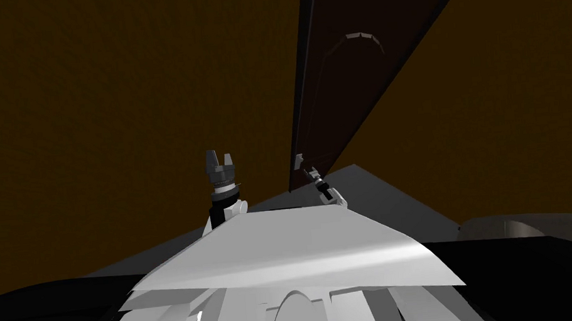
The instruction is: Pull the door open
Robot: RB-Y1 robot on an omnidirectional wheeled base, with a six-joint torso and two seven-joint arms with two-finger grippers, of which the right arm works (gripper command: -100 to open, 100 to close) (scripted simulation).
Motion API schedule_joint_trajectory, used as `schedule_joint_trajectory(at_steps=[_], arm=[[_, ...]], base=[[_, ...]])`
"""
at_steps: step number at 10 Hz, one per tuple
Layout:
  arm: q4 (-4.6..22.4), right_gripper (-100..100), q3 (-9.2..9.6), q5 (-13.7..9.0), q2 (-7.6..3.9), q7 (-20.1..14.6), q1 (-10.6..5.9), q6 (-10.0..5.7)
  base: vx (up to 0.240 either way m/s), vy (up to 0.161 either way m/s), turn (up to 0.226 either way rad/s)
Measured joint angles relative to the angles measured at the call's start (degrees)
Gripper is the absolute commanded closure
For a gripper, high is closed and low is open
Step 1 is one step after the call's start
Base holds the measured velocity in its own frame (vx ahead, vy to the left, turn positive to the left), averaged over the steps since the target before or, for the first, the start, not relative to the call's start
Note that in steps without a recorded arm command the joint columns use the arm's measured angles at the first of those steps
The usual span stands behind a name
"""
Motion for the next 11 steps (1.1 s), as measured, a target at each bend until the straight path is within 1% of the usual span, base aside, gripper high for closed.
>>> schedule_joint_trajectory(at_steps=[1, 2, 4, 5, 7, 8, 9, 10, 11], arm=[[1.1, -100, -0.01, 0.6, -0.33, 0.8, -0.32, -0.14], [1.2, -100, -0.03, 0.6, -0.37, 1.0, -0.36, -0.2], [2.9, -100, -2.11, 0.3, 0.81, 2.4, -1.69, 0.2], [3.9, -100, -3.69, 0.1, 1.81, 3.5, -2.47, 0.46], [5.8, -100, -6.2, -0.2, 3.17, 5.2, -4.57, 1.61], [6.1, -100, -7.26, -0.3, 3.83, 6.0, -4.93, 2.12], [6.9, -100, -8.45, -0.4, 4.76, 6.9, -5.66, 2.5], [8.1, -100, -9.74, -0.5, 5.65, 8.0, -6.47, 2.62], [8.7, -100, -10.85, -0.7, 6.25, 8.8, -7.04, 2.88]], base=[[0.033, -0.058, 0.022], [0.02, -0.015, 0.314], [0.029, -0.016, 0.315], [0.03, -0.021, 0.277], [0.028, -0.024, 0.186], [0.027, -0.033, 0.245], [0.023, -0.042, 0.22], [0.022, -0.059, 0.205], [0.019, -0.059, 0.19]])
